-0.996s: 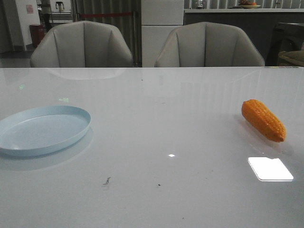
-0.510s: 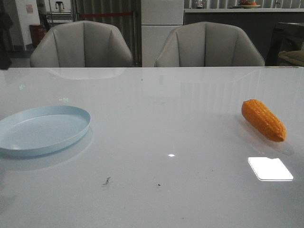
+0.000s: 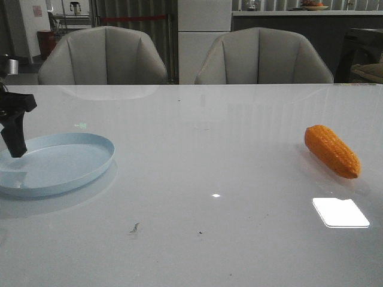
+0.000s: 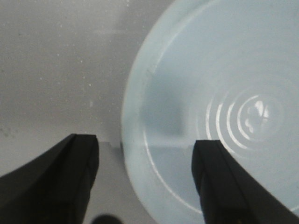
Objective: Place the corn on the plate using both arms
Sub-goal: 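Lower the left gripper and grip the rim of the light blue plate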
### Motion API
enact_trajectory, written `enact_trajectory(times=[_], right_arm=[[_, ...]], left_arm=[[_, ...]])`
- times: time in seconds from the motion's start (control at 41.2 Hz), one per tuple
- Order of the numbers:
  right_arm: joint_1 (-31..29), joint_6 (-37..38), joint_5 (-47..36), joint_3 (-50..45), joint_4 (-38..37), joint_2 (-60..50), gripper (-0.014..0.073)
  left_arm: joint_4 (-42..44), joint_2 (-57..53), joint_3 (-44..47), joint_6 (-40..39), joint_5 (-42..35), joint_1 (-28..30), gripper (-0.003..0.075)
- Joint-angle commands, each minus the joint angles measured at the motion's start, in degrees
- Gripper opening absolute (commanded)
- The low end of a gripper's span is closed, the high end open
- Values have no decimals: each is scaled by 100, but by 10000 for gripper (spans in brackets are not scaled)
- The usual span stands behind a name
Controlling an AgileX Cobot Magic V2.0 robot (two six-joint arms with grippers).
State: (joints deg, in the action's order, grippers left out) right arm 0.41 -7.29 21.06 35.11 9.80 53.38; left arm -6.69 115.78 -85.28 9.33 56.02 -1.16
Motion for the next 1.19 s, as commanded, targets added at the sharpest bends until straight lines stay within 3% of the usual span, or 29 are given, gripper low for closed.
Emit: enact_trajectory(times=[0.0,1.044,1.166], right_arm=[[-6,-34,-359,204,23,-50,447],[-6,-34,-128,204,23,-50,447],[-6,-34,-117,204,23,-50,447]], left_arm=[[-46,-247,-181,-75,-266,7,477],[-46,-33,-181,-75,-564,7,475],[-46,-21,-181,-75,-564,7,442]])
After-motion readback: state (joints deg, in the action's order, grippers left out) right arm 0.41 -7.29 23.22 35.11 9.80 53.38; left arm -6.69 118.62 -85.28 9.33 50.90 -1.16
